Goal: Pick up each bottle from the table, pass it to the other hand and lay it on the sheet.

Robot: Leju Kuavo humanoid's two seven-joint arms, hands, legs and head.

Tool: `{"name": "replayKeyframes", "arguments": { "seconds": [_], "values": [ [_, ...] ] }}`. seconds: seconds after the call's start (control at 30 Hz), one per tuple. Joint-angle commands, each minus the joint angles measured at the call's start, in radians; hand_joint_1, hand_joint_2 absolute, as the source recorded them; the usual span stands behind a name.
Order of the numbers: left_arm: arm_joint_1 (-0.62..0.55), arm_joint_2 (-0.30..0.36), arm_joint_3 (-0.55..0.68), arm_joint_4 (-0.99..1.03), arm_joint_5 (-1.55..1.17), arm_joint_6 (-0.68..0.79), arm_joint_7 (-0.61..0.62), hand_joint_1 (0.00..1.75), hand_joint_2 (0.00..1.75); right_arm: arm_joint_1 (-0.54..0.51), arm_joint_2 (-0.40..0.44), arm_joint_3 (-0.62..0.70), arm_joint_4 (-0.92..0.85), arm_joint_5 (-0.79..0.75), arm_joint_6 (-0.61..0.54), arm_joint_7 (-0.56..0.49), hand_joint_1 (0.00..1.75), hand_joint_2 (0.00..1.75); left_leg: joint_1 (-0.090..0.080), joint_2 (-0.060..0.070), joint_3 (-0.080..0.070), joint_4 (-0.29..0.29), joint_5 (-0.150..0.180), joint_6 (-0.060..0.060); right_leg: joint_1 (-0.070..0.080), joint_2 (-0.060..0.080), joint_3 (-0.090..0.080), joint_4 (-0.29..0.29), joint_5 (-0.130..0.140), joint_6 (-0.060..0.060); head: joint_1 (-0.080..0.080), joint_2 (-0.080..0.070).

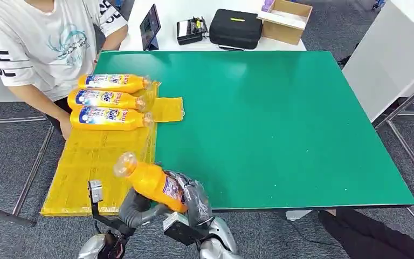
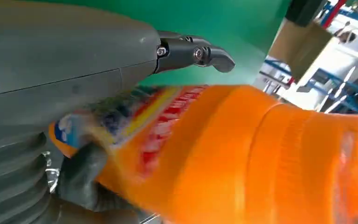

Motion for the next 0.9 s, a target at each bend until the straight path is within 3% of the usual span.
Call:
{"name": "replayKeyframes", "arguments": {
  "seconds": [0.03, 0.43, 0.67, 0.8, 0.83, 0.87, 0.9],
  "values": [
    [-0.091, 0.015, -0.069, 0.139, 0.01, -0.002, -0.023, 0.0, 1.75, -0.042, 0.034, 0.108, 0.196, 0.027, 0.031, 0.016, 1.69, 1.75, 0.0, 0.001, 0.004, -0.001, -0.001, 0.0, 0.001, 0.0, 0.004, -0.001, -0.001, -0.003, 0.0, 0.0],
    [-0.094, 0.02, -0.025, 0.092, 0.052, -0.002, -0.033, 0.0, 1.75, -0.047, 0.046, 0.151, 0.232, 0.047, 0.062, 0.026, 1.73, 1.75, 0.002, 0.004, 0.008, 0.0, -0.001, 0.0, 0.002, -0.001, 0.007, -0.001, -0.001, -0.004, 0.0, 0.0],
    [-0.057, -0.02, 0.053, -0.032, 0.143, 0.001, -0.016, 0.0, 1.75, -0.053, 0.045, 0.152, 0.224, 0.049, 0.052, 0.054, 1.73, 1.75, 0.002, 0.004, 0.008, 0.0, -0.002, 0.0, 0.003, -0.002, 0.007, -0.001, -0.002, -0.004, 0.0, 0.0],
    [-0.02, -0.054, 0.028, -0.057, 0.126, 0.034, 0.006, 0.0, 1.75, -0.074, 0.044, 0.16, 0.237, 0.077, 0.041, 0.078, 1.71, 1.75, 0.001, 0.004, 0.008, 0.0, -0.001, 0.0, 0.002, -0.001, 0.006, -0.001, -0.001, -0.003, 0.0, 0.0],
    [-0.02, -0.054, 0.028, -0.057, 0.126, 0.034, 0.006, 0.26, 1.75, -0.074, 0.044, 0.16, 0.237, 0.077, 0.041, 0.078, 1.71, 1.75, 0.001, 0.004, 0.009, 0.0, -0.002, 0.0, 0.002, -0.001, 0.008, -0.001, -0.002, -0.004, 0.0, 0.0],
    [-0.019, -0.059, 0.023, -0.039, 0.124, 0.037, 0.003, 1.73, 1.75, -0.085, 0.046, 0.163, 0.245, 0.087, 0.038, 0.086, 1.75, 1.75, 0.001, 0.004, 0.009, 0.0, -0.002, 0.0, 0.002, -0.002, 0.008, -0.001, -0.002, -0.004, 0.0, 0.0],
    [-0.019, -0.059, 0.015, -0.038, 0.112, 0.033, -0.003, 1.75, 1.75, -0.095, 0.049, 0.168, 0.249, 0.097, 0.035, 0.091, 1.71, 1.75, 0.001, 0.004, 0.009, 0.0, -0.002, 0.0, 0.002, -0.002, 0.008, -0.001, -0.002, -0.004, 0.0, 0.0]
  ]
}}
